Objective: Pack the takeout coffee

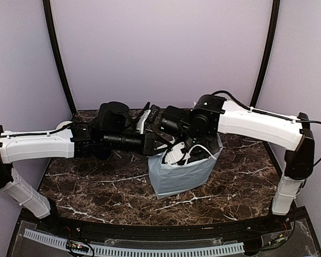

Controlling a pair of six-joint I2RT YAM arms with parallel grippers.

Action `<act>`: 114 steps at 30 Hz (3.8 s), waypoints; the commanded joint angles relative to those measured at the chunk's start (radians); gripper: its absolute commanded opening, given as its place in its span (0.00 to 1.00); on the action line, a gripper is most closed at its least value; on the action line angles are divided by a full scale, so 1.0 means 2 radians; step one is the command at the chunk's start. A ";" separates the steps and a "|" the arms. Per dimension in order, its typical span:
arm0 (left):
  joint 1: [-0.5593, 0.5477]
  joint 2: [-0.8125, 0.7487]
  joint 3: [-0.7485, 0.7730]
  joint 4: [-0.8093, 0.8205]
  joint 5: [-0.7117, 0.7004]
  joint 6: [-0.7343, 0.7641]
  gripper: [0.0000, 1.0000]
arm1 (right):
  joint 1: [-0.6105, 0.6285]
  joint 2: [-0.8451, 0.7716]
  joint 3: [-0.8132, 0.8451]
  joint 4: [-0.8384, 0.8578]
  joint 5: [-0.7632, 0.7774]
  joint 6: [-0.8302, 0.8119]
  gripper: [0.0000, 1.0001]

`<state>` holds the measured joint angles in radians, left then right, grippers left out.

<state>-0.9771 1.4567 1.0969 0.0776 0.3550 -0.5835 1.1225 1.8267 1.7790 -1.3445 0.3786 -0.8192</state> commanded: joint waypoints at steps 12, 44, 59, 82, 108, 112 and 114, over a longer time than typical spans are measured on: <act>-0.008 -0.020 0.013 -0.032 -0.017 0.021 0.08 | 0.068 -0.085 0.100 0.006 0.066 -0.018 0.60; -0.017 0.064 0.226 -0.303 0.070 0.195 0.54 | -0.033 -0.192 0.185 0.060 0.073 0.049 0.78; -0.019 0.057 0.301 -0.461 -0.077 0.274 0.00 | -0.079 -0.215 0.162 0.049 0.028 0.056 0.76; -0.118 -0.026 0.121 -0.318 -0.343 0.236 0.00 | 0.067 -0.180 0.017 0.042 -0.080 0.010 0.38; -0.123 -0.037 0.093 -0.255 -0.244 0.188 0.00 | 0.089 -0.128 -0.145 0.200 0.017 -0.076 0.54; -0.122 -0.035 0.111 -0.276 -0.216 0.200 0.00 | 0.070 -0.117 -0.129 0.176 0.000 -0.110 0.50; -0.121 -0.026 0.128 -0.293 -0.201 0.208 0.00 | 0.068 -0.115 -0.129 0.166 -0.001 -0.133 0.50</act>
<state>-1.2163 1.4200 1.2938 -0.4671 -0.1406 -0.1928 1.2724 1.5944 1.4830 -0.9726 0.4004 -1.0039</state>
